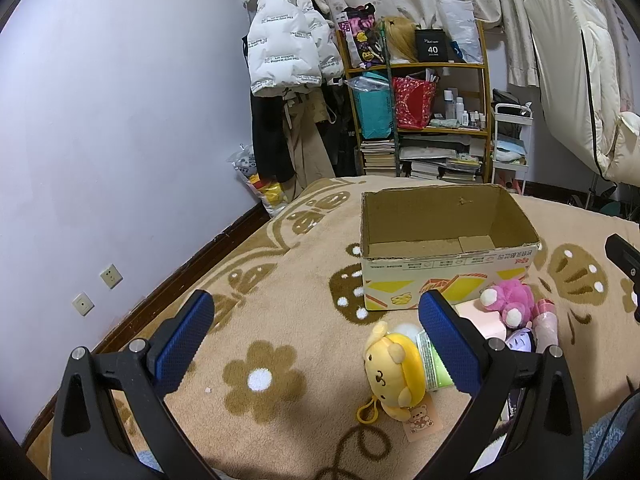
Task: Organize soft objects
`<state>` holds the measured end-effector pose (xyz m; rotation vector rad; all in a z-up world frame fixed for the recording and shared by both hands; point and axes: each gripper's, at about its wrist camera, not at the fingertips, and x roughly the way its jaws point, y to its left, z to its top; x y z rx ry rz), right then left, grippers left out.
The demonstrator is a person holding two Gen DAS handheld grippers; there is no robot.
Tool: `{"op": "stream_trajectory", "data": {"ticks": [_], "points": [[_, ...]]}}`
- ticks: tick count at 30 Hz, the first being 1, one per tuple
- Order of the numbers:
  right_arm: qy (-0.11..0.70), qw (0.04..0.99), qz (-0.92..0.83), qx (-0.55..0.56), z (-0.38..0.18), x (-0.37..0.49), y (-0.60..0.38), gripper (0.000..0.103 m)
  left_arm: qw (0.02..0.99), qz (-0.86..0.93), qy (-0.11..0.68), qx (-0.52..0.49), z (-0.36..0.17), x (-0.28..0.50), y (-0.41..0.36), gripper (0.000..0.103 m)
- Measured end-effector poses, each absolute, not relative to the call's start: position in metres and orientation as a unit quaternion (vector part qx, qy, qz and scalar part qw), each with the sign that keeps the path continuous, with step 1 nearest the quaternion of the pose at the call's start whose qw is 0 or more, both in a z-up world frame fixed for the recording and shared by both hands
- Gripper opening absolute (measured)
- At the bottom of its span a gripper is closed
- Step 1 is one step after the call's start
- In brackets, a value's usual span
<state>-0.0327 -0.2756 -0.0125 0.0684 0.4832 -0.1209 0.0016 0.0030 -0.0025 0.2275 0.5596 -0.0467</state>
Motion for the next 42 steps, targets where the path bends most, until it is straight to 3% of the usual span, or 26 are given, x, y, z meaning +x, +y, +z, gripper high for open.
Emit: {"op": "stream_trajectory", "data": {"ticks": [42], "points": [[0.239, 0.969, -0.06, 0.034, -0.0129, -0.0315, -0.276, 0.103, 0.953, -0.021, 0.28, 0.112, -0.0084, 0.003, 0.0057, 0.101]]}}
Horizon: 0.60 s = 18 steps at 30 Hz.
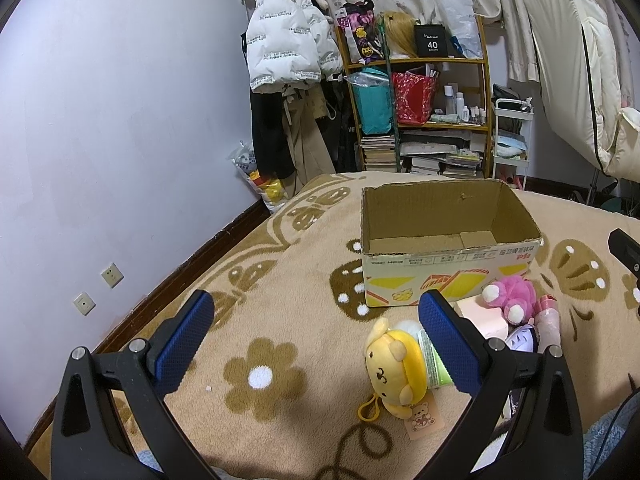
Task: Organize soft objects
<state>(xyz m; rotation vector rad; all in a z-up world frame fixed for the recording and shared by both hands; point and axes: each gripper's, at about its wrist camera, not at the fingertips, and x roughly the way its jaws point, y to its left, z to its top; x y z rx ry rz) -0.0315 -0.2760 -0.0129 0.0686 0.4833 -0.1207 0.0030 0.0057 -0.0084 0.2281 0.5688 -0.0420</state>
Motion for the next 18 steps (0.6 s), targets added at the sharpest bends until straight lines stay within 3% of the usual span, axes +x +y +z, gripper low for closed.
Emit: {"op": "stream_trajectory", "data": {"ticks": [18], "points": [[0.258, 0.963, -0.054, 0.05, -0.018, -0.021, -0.282, 0.103, 0.94, -0.033, 0.318, 0.118, -0.014, 0.017, -0.002, 0.101]]}}
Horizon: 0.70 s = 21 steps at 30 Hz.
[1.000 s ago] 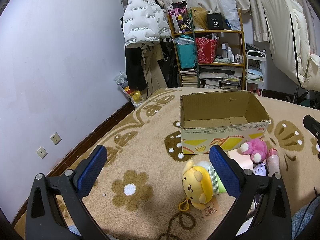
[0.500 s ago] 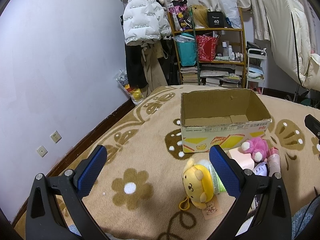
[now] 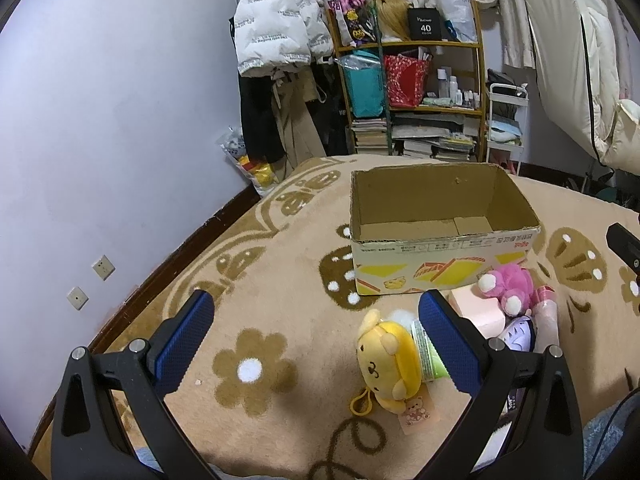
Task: Organize soft objects
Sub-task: 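Close the left gripper on the yellow plush while the right gripper grasps the pink-white rolled bag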
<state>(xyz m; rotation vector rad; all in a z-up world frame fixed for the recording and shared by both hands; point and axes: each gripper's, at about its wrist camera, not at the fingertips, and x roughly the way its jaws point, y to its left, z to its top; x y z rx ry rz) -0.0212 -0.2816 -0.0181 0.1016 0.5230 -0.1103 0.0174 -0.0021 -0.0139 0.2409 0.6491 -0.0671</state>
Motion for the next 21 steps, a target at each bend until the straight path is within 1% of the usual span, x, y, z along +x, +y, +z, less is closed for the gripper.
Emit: {"op": "stream_trajectory", "data": {"ticks": [6, 11, 21], "points": [[0.277, 0.955, -0.045, 0.095, -0.028, -0.008, -0.291, 0.103, 0.936, -0.043, 0.329, 0.115, -0.015, 0.03, -0.011, 0.101], [0.308, 0.943, -0.036, 0.124, -0.041, 0.009, -0.296, 0.103, 0.93, -0.047, 0.343, 0.127, -0.022, 0.041, -0.025, 0.101], [0.386, 0.908, -0.013, 0.163, -0.073, 0.033, -0.298, 0.103, 0.903, -0.061, 0.404, 0.133, -0.054, 0.068, -0.045, 0.101]]}}
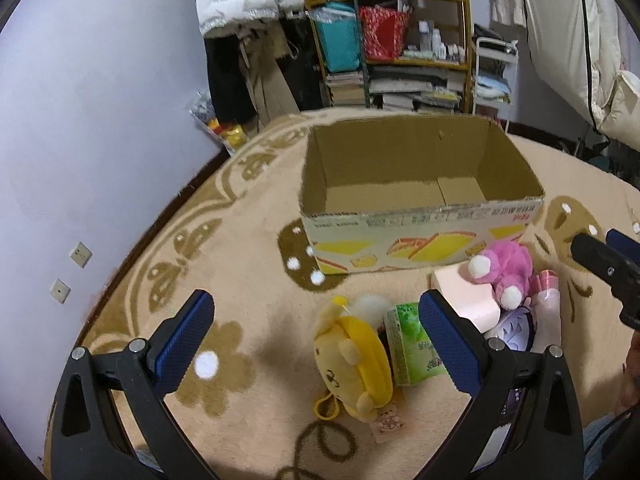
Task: Organize soft objects
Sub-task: 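Close the left gripper on the yellow plush while the right gripper grasps the pink-white rolled bag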
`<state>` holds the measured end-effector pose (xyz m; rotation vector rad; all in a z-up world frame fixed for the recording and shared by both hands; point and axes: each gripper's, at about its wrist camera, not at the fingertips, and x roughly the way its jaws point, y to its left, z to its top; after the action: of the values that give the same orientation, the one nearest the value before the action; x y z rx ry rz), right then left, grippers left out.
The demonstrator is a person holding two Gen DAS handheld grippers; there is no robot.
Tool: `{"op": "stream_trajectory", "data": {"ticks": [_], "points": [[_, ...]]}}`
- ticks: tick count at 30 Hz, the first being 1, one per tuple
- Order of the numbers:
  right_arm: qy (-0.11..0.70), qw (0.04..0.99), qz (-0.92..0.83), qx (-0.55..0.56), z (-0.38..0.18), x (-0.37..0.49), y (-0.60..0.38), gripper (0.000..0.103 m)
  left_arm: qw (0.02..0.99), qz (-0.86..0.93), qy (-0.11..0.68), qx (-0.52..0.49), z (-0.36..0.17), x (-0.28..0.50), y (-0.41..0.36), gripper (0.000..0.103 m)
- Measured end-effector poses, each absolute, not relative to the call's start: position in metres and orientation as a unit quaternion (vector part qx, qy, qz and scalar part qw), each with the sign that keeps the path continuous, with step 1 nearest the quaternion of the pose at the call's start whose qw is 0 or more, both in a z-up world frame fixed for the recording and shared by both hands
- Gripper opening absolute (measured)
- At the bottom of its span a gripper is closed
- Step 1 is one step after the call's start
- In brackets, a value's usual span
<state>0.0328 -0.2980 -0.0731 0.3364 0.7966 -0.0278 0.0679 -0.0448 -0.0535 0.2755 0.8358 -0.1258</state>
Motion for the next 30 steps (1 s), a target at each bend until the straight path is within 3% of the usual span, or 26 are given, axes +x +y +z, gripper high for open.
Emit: {"op": "stream_trajectory", "data": {"ticks": [24, 30], "points": [[0.502, 0.831, 0.018, 0.237, -0.149, 0.064, -0.312, 0.102, 0.826, -0.07, 0.545, 0.125, -0.125, 0.101, -0.047, 0.101], [0.501, 0.828, 0.038, 0.249, -0.154, 0.063, -0.31, 0.089, 0.816, -0.074, 0.561, 0.12, -0.132, 0.103, -0.047, 0.101]]}}
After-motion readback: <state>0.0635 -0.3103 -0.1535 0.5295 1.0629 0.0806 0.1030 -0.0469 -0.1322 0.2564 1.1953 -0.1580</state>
